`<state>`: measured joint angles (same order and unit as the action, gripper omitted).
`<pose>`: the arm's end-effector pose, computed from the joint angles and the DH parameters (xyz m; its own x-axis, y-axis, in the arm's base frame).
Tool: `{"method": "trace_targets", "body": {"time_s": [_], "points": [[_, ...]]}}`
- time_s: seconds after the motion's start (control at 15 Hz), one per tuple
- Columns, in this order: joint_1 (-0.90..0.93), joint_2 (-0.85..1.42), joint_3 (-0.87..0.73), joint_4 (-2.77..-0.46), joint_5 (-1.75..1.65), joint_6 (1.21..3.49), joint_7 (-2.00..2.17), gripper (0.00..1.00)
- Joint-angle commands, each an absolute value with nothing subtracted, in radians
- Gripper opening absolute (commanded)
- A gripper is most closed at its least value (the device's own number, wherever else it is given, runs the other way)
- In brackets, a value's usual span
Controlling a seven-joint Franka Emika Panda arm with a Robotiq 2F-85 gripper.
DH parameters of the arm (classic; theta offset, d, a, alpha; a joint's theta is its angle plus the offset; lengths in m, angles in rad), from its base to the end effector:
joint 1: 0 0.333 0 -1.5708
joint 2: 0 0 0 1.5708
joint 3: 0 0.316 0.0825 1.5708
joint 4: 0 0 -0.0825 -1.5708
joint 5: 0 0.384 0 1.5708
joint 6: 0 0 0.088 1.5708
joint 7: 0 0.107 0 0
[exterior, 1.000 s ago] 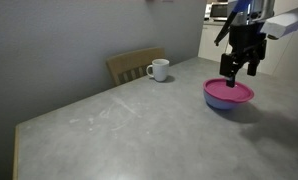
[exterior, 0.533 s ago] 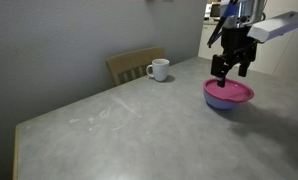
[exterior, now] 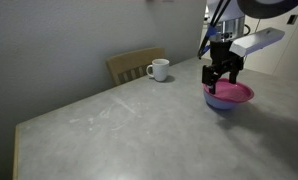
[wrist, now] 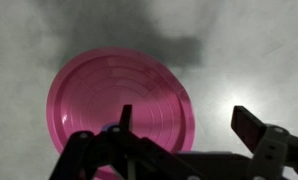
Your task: Remove the pink plate from the blue bowl
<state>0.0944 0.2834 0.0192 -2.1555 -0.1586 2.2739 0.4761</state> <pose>0.5451 0.0583 0.2538 0.9612 -0.2546 -0.1058 -0.2358 -0.9580 0.1634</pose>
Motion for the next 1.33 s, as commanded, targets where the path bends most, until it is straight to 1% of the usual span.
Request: {"method": "trace_targets", "body": {"time_s": [0.0, 0.13, 0.47, 1.0, 1.2, 1.27], "points": [[0.105, 0.355, 0.002, -2.074, -0.154, 2.251, 0.449, 0.95], [0.111, 0.387, 0.001, -2.036, -0.156, 2.231, 0.442, 0.94], [0.125, 0.443, -0.006, -1.960, -0.159, 2.177, 0.437, 0.94], [0.120, 0.477, -0.031, -1.953, -0.151, 2.128, 0.444, 0.93], [0.122, 0.482, -0.034, -1.950, -0.152, 2.123, 0.443, 0.84], [0.123, 0.482, -0.034, -1.949, -0.153, 2.121, 0.444, 0.77]]}}
